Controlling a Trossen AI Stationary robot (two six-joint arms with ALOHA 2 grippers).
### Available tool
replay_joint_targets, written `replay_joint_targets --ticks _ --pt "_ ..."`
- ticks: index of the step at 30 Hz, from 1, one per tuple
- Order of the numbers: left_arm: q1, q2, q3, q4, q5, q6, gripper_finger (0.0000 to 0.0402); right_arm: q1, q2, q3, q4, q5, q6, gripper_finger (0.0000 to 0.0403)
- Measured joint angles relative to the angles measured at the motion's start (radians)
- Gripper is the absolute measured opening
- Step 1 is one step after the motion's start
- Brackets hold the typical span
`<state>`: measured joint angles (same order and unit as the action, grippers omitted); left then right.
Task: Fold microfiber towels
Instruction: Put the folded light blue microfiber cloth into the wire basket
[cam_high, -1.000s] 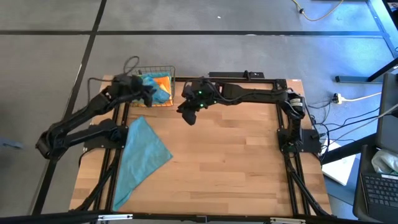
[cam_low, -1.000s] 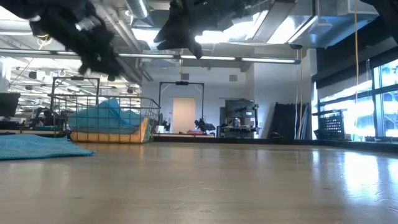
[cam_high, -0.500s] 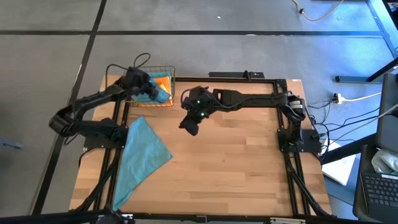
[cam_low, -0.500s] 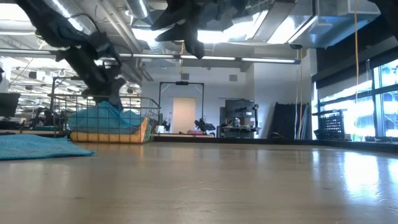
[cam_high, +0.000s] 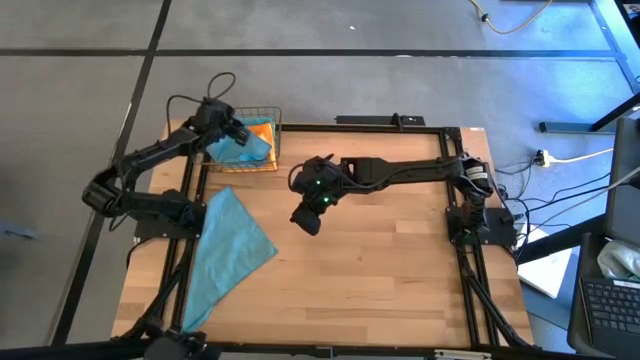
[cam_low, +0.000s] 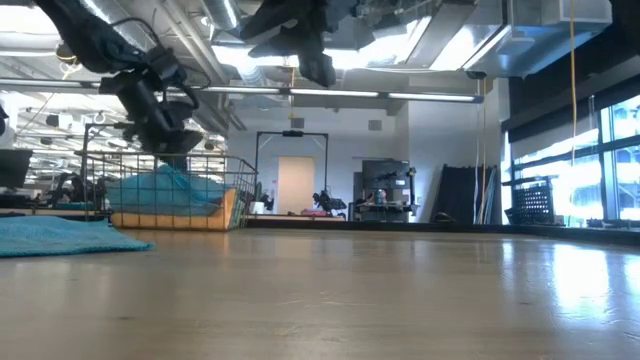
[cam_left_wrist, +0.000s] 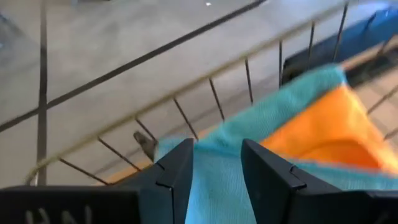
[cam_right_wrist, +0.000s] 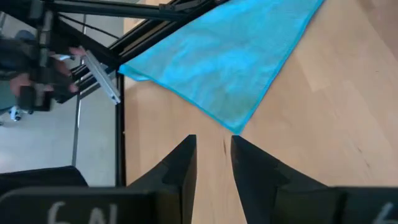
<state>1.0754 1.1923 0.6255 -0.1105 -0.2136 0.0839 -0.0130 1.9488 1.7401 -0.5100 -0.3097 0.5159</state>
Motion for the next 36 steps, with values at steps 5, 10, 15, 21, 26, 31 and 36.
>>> replay_joint_targets --ticks 5,10,15,21,26,31,36 --pt "-0.013 -0.045 0.11 -0.059 0.077 -0.087 0.0127 -0.002 0.0 0.0 0.0 0.001 0.0 0.0101" --pt "-0.039 -0.058 0.186 -0.235 0.299 -0.209 0.0127 -0.009 0.0 0.0 -0.003 -0.057 0.005 0.0101" --pt "-0.089 0.019 0.133 -0.305 0.221 -0.126 0.0127 -0.009 0.0 0.0 -0.004 -0.058 0.009 0.0101" --pt "-0.128 0.205 0.111 -0.277 0.275 -0.133 0.0127 -0.009 0.0 0.0 -0.004 -0.058 0.034 0.0101" --pt "-0.161 0.338 0.112 -0.247 0.259 -0.131 0.0127 -0.009 0.0 0.0 -0.004 -0.059 0.062 0.0101" --pt "-0.167 0.372 0.122 -0.227 0.244 -0.143 0.0127 -0.002 0.0 0.0 -0.004 -0.079 0.109 0.0101" --pt "-0.166 0.304 0.183 -0.259 0.203 -0.154 0.0122 0.019 0.0 0.0 -0.007 -0.085 0.102 0.0101"
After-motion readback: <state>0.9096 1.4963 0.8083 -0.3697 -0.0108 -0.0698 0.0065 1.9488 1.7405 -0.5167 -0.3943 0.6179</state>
